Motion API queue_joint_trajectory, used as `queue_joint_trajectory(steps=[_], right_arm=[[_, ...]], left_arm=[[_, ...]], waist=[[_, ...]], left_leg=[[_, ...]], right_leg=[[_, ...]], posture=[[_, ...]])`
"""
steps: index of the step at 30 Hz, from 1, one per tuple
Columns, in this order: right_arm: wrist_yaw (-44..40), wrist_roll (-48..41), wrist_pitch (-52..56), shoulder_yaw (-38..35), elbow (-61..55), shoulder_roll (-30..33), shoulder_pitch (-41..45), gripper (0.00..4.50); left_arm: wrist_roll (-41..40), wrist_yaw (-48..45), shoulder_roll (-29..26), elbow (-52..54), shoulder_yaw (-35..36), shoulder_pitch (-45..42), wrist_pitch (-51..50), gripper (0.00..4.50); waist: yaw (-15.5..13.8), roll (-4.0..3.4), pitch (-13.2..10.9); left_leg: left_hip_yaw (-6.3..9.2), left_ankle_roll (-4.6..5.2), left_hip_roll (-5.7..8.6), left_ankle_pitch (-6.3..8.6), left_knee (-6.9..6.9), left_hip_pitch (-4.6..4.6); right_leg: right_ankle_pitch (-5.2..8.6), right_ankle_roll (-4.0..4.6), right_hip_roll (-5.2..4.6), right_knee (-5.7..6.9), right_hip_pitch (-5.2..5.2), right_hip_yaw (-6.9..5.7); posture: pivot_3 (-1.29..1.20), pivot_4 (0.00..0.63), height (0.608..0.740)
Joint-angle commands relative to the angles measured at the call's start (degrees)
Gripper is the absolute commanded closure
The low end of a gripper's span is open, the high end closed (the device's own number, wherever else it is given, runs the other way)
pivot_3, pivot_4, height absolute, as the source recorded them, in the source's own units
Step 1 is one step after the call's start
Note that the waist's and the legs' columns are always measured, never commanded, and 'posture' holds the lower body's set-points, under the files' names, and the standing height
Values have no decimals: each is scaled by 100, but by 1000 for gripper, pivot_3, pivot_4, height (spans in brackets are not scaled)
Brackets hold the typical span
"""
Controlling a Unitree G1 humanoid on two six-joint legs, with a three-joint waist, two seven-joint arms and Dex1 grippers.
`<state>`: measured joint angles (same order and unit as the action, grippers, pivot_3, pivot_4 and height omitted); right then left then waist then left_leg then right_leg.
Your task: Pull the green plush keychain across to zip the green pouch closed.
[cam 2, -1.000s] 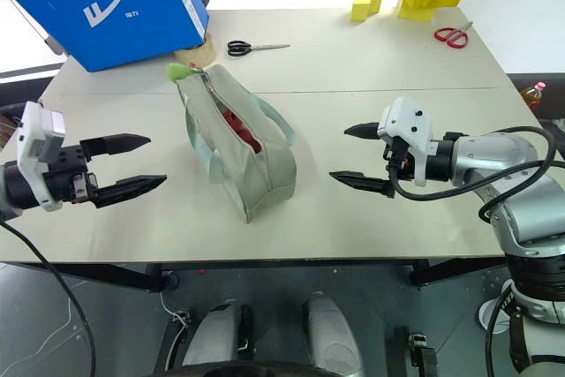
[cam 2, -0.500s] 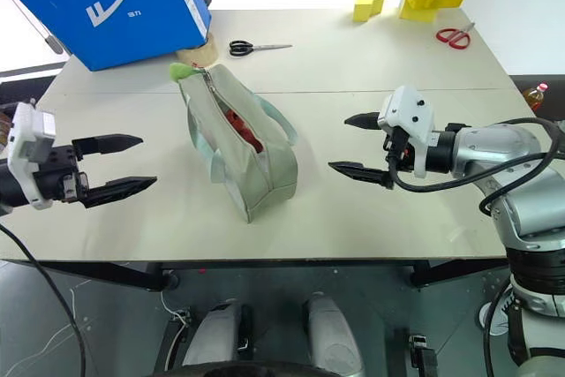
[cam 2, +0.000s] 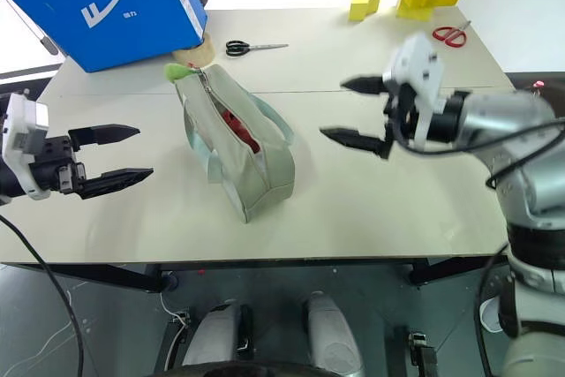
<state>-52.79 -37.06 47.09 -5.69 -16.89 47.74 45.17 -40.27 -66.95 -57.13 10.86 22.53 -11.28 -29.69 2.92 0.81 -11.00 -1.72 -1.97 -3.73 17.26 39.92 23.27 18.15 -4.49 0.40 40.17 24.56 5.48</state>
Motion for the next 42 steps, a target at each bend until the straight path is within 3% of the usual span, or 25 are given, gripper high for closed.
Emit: queue_joint_trajectory(steps=[1,5,11,18,25,28,34,37,42], right_arm=[[456,-407,1224,450,225,-479,1088,108],[1308,-363,2854,965,1173,-1662,2464,108],[2076,-77,4096,1020,2410,-2925,3668,108],[2484,221,4494,1272,2723,-3709,3843,108],[2562,385,4406,1652,2673,-4010,3595,108],[2484,411,4279,1715,2665,-4015,3563,1316],[2220,415,4079,1903,2465,-3796,3669,4470],[1608,333,3717,2219,2132,-3231,3778,4470],[-63,885,1998,3141,1845,-1804,3994,4470]], left_arm=[[99,-100,19,-132,-125,-238,196,40],[147,-255,38,-379,-273,-503,275,40],[137,-742,-97,-736,-286,-719,383,40],[207,-787,-55,-728,-280,-717,405,40],[221,-706,14,-648,-319,-725,375,40],[224,-682,13,-609,-294,-698,373,0],[274,-666,18,-624,-312,-710,423,0],[302,-663,31,-637,-324,-722,449,0],[327,-680,53,-679,-346,-743,480,0]], waist=[[9,0,0],[62,0,1],[108,2,2],[122,4,3],[127,5,4],[128,5,4],[131,6,4],[120,6,4],[117,5,3]], left_leg=[[0,0,0,0,0,0],[-1,0,-3,0,-3,5],[-6,-2,1,-1,-11,40],[-4,-6,0,-3,-14,69],[-1,-7,0,-4,-14,70],[0,-8,0,-4,-14,71],[1,-8,0,-4,-14,71],[1,-8,1,-4,-14,74],[6,-6,4,-3,-7,91]], right_leg=[[0,0,0,0,0,-1],[0,1,-1,2,11,-1],[0,1,-11,2,49,-1],[0,0,-11,4,79,-3],[-1,0,-11,5,80,-4],[-1,0,-10,5,80,-5],[-1,0,-10,5,80,-6],[-1,0,-10,4,81,-6],[-1,-1,-13,-5,86,-14]], posture=[[0,150,737],[0,150,737],[0,150,737],[0,150,737],[0,150,737],[0,150,737],[0,150,737],[0,150,737],[0,150,737]])
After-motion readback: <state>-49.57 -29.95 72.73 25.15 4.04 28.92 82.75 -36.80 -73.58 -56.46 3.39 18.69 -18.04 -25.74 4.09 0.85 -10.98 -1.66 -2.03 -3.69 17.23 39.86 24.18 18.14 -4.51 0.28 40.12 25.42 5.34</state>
